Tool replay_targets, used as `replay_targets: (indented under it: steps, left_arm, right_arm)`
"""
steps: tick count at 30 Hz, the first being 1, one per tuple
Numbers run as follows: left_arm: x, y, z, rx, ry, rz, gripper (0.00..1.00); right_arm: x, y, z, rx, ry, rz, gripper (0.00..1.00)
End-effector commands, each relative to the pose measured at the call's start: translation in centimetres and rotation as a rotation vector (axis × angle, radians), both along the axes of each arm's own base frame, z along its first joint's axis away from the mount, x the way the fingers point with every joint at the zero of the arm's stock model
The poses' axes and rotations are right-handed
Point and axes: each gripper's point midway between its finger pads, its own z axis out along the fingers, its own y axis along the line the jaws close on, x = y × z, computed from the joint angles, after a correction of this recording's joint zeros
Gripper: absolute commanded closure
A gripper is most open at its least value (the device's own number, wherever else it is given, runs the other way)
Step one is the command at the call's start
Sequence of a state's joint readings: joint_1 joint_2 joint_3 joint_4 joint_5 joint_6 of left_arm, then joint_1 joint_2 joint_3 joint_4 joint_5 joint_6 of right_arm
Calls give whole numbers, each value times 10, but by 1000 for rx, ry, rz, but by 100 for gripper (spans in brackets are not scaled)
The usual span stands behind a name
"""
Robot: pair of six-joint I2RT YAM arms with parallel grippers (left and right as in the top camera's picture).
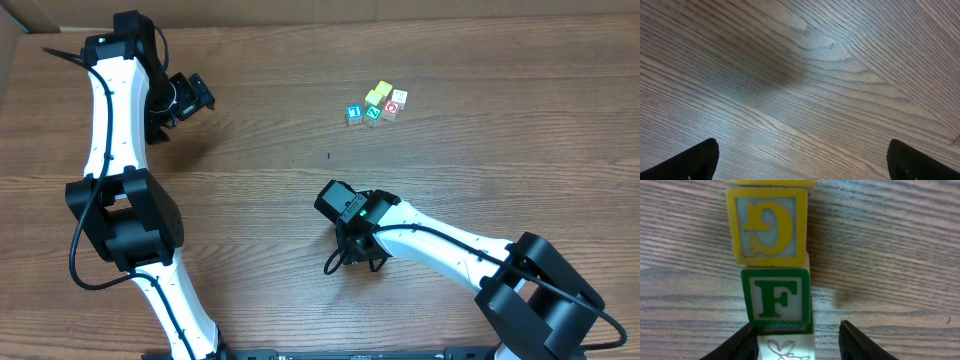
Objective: Flip 4 blocks
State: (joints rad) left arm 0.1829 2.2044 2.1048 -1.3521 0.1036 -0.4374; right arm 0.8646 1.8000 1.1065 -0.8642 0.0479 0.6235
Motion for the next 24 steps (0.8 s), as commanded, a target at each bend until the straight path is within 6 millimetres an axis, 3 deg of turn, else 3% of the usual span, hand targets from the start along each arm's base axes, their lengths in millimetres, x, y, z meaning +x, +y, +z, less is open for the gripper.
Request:
replay_targets:
  steps: [1, 12, 18, 20, 24]
  left_arm:
    - [0, -2, 3, 6, -9, -13, 0]
    - [0, -2, 3, 5, -10, -13, 0]
    - [0, -2, 3, 6, -9, -13, 0]
    - [0, -2, 3, 6, -9, -13, 0]
    - [0, -2, 3, 6, -9, -13, 0]
  right_arm:
    - [0, 1, 1, 10, -2, 1, 56]
    - [3, 6, 2, 34, -14, 2, 58]
    - [-1, 6, 1, 33, 3, 4, 42]
    - [-2, 4, 1, 28, 8, 3, 43]
    - [-6, 0, 1, 10, 25, 3, 54]
